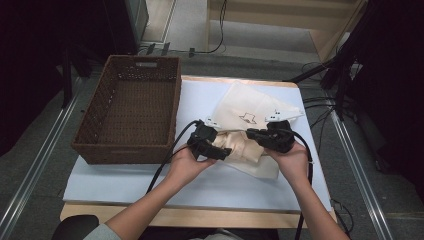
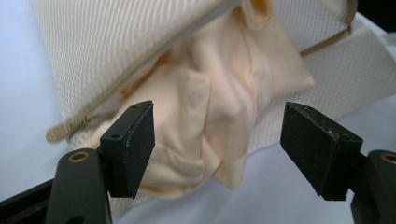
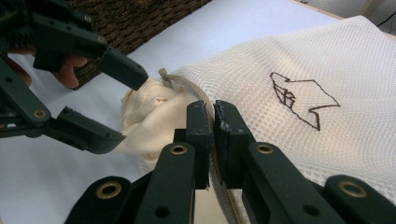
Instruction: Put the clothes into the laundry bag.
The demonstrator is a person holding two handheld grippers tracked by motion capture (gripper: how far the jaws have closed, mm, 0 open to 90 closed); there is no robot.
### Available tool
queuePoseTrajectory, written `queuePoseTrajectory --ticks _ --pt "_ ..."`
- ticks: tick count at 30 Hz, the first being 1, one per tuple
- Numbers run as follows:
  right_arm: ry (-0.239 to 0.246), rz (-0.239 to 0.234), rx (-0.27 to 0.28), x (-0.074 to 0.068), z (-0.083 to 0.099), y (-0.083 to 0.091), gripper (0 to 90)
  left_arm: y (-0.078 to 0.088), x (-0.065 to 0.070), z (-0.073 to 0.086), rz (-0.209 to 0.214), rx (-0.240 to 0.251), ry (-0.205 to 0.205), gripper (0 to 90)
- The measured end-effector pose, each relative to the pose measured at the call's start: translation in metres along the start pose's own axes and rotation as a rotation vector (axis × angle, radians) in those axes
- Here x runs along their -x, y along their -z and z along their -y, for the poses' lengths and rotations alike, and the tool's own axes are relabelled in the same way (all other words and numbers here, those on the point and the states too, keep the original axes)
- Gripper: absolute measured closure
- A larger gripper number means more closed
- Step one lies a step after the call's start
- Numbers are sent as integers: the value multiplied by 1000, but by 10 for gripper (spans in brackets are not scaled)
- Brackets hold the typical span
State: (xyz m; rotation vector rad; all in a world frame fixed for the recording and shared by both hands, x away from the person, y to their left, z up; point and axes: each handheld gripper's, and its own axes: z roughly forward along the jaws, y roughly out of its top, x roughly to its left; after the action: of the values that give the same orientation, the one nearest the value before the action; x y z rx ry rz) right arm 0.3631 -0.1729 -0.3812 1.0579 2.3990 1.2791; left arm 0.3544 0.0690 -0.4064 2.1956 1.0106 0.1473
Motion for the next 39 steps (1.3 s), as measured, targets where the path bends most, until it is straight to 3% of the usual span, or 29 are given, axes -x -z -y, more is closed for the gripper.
queuePoseTrajectory --ticks 11,13,16,21,27,33,39 --pt "-1 0 -5 0 1 -1 856 -4 -9 22 4 -26 26 259" --pt "1 -2 -5 0 1 -1 856 -8 -10 26 -11 -10 33 260" --pt "4 -2 -7 0 1 -1 855 -17 -14 29 0 -28 51 258" --pt "3 -3 -11 0 2 -2 855 -29 -15 32 -8 -48 43 263" --pt "2 -3 -10 0 2 -2 855 -36 -17 32 5 -36 55 357" --pt "2 -3 -11 0 2 -2 855 -39 -24 27 55 -31 96 578" --pt "3 -4 -14 -1 2 -2 855 -40 -21 22 47 -54 62 721"
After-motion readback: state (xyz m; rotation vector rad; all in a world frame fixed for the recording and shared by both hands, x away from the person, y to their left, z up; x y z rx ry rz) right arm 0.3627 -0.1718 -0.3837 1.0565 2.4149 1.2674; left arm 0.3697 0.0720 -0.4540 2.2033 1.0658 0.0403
